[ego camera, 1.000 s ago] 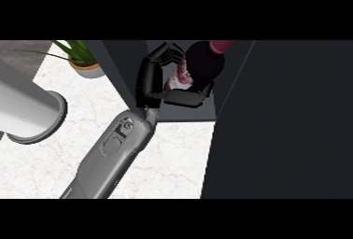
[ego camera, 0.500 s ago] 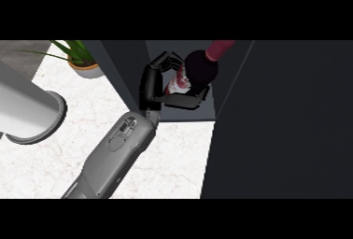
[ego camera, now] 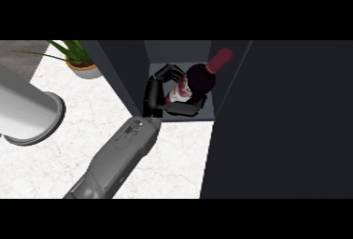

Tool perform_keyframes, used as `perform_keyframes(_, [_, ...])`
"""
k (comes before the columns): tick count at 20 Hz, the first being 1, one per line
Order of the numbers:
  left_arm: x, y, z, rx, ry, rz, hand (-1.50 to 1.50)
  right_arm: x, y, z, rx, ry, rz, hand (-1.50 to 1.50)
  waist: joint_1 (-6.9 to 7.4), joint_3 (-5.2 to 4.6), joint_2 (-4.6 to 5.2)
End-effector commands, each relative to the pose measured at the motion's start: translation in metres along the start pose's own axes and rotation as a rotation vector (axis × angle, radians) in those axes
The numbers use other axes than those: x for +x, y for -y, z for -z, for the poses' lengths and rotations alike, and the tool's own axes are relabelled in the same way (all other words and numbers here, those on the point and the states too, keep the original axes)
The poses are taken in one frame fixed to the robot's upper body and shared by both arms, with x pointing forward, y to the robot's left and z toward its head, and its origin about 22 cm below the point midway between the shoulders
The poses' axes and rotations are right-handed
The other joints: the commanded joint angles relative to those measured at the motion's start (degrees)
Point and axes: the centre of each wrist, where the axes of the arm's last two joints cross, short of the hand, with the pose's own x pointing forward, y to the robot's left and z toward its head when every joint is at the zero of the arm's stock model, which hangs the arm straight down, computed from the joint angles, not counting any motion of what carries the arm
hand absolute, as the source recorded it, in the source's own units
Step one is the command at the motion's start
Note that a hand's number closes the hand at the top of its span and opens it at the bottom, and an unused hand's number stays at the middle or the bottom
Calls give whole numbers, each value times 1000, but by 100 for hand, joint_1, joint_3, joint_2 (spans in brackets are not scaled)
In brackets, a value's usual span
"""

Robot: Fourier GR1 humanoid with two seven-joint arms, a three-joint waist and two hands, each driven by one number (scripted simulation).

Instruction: Pick up the wine, place it into the cabinet and close the cabinet

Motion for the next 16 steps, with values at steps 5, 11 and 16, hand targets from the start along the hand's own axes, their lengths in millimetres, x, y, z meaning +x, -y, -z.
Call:
perform_keyframes(5, [-22, -10, 8, 27, 15, 72, 150, 2, -2, -7, 38, 33, 32, -150, 7, -2, 15])
perform_keyframes(11, [-32, -18, 11, 86, 9, 28, 150, 9, 10, -3, 52, 39, 36, -150, -53, -2, 36])
perform_keyframes(16, [-32, -25, 19, 130, -21, -63, 150, 4, 4, -9, 56, 39, 56, -150, -59, -2, 38])
